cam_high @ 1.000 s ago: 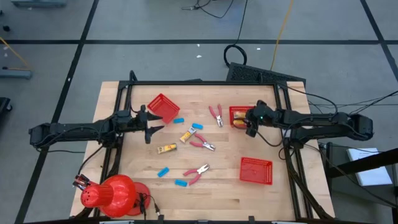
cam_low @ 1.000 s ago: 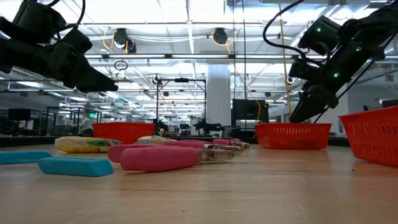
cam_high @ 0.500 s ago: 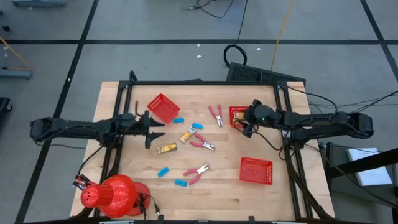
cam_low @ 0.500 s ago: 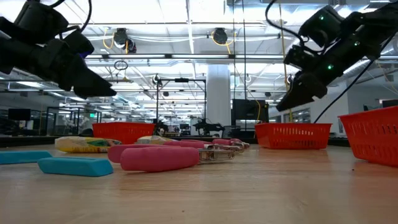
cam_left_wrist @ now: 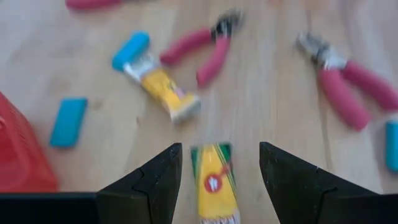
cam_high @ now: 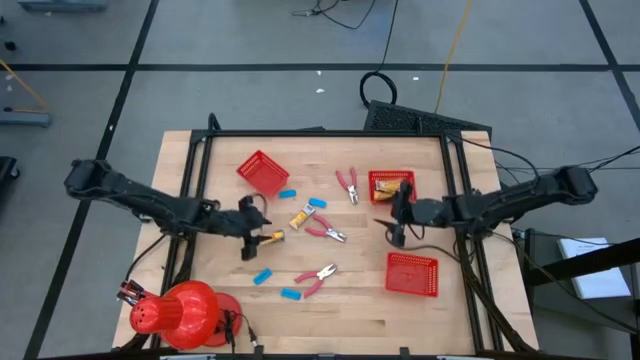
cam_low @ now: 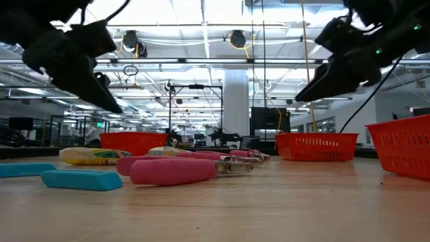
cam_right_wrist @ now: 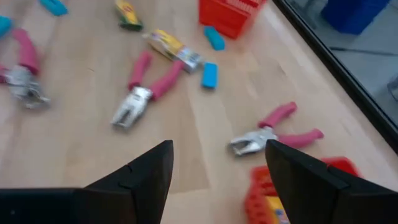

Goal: Pick & Place School Supplies
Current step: Put the yellow crayon box into the top right red bin

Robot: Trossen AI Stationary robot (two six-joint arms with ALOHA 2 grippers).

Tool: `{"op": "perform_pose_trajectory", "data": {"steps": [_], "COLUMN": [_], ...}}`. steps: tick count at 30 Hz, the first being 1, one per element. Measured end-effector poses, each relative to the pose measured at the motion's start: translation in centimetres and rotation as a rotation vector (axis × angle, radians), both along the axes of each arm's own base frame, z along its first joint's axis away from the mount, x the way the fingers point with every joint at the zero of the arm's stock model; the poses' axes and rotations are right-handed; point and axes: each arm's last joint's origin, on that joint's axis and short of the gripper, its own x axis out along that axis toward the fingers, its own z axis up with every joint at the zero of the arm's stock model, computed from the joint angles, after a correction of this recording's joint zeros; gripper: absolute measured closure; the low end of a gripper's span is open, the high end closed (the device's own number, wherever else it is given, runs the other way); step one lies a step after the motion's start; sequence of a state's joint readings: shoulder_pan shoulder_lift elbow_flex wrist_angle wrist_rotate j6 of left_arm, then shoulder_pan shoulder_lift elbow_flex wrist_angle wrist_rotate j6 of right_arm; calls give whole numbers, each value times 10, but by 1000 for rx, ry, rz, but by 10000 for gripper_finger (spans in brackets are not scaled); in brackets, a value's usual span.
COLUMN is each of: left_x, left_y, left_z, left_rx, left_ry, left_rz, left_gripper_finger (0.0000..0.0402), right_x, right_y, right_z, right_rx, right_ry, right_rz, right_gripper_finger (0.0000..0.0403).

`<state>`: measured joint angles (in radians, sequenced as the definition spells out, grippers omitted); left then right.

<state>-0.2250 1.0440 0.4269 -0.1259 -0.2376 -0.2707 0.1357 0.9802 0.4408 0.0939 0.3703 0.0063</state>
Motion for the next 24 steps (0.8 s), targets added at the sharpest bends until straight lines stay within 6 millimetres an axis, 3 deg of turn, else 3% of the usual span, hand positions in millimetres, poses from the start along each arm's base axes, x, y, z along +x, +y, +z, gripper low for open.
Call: {"op": "perform_pose_trajectory", "data": {"steps": [8,13,20,24], "left_x": [27,38,44,44], "left_y": [-19,-27,-28,-28], "left_z": [-24,-35,-37,-29], "left_rx": [-76,-76,-46,-17], "left_ry": [247,316,324,339], "left_rz": [-17,-4,30,41], "left_gripper_finger": [183,183,183,183], "right_x": [-7,-12,-15,-16], "right_y": [35,49,56,57], "right_z": [1,2,2,2], "right_rx": [11,-15,-11,-14], "right_ry": [-40,-62,-68,-67], "right_rz": [60,56,80,84], "right_gripper_finger": [154,154,154,154]}}
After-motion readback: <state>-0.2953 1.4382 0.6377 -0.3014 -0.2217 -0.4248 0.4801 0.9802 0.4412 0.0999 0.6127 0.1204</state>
